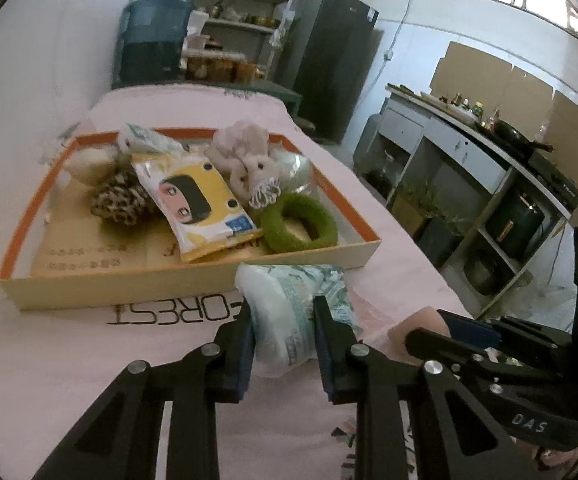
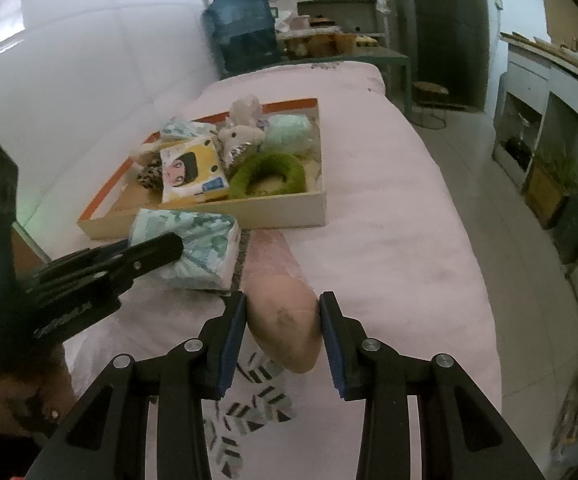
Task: Organize soft objects
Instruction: 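Lower the left gripper onto the white-green tissue pack and close it, then carry the tissue pack and peach puff over the tray and lower them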
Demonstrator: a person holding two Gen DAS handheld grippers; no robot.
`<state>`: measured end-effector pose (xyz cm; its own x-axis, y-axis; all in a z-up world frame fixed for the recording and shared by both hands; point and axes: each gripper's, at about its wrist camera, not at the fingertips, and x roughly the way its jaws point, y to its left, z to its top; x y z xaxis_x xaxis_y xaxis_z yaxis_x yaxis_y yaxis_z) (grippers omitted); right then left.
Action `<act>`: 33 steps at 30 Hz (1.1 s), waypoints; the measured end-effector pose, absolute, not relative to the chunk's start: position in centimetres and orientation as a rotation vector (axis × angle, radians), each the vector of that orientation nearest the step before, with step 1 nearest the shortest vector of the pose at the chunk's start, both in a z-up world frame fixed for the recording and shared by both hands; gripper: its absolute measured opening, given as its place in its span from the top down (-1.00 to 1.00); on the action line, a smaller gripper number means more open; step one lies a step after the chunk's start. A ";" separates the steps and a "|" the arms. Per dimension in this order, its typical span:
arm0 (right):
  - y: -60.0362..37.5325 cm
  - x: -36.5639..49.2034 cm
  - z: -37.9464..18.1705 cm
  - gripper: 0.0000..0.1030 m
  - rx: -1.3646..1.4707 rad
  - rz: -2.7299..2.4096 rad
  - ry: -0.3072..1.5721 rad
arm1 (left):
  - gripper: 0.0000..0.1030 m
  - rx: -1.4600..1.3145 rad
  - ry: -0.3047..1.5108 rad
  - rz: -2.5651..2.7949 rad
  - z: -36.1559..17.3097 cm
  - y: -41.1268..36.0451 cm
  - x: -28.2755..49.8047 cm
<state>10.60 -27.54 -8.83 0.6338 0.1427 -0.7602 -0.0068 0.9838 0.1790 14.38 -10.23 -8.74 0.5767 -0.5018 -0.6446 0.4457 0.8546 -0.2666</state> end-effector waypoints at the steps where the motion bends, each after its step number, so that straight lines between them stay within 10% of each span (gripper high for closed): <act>1: -27.3 10.7 -8.7 0.26 0.162 0.090 0.878 | 0.48 -0.081 0.770 -0.547 -8.4 -9.9 14.1; 33: -20.6 16.0 -1.0 0.26 0.089 0.209 0.721 | 0.47 -0.125 0.586 -0.285 0.1 -1.1 15.5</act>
<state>15.99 -20.59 -0.96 0.7315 0.2205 -0.6452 -0.1593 0.9753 0.1527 15.48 -1.10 0.13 0.7954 -0.2999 -0.5266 0.2291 0.9533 -0.1969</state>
